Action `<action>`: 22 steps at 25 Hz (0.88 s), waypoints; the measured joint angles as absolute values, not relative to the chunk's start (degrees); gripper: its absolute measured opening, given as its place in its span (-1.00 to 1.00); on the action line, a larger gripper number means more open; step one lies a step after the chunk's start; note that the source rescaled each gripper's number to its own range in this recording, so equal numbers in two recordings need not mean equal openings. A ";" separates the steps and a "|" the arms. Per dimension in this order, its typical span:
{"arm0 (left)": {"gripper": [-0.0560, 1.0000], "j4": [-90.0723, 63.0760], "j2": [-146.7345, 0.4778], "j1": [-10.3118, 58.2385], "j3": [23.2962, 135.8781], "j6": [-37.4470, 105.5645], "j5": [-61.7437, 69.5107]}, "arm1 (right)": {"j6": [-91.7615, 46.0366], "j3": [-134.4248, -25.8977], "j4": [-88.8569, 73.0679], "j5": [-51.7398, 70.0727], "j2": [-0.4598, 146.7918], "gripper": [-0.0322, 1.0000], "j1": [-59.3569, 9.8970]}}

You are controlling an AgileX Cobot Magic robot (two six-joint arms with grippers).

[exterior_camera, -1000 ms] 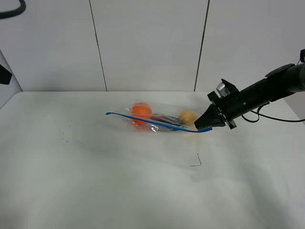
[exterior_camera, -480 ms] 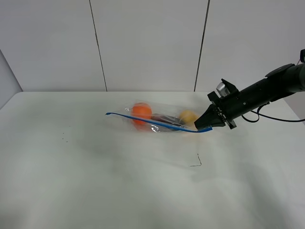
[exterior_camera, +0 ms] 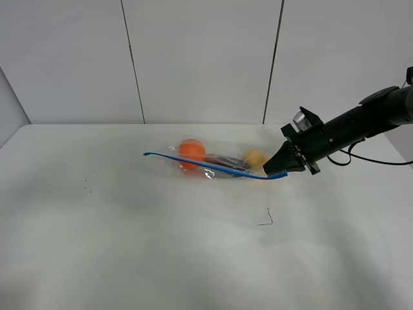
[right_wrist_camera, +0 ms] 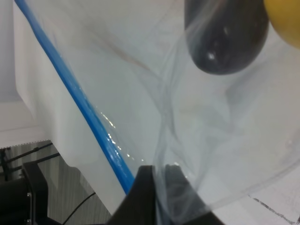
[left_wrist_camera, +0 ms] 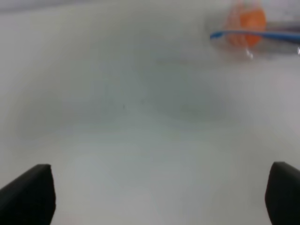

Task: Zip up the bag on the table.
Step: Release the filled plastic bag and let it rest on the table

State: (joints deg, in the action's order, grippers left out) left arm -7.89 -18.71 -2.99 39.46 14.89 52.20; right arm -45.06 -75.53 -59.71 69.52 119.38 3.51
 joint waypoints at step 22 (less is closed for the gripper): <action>1.00 -5.41 0.34 -2.99 31.54 9.38 57.20 | -45.91 -75.53 -59.71 69.52 119.38 -0.94 3.51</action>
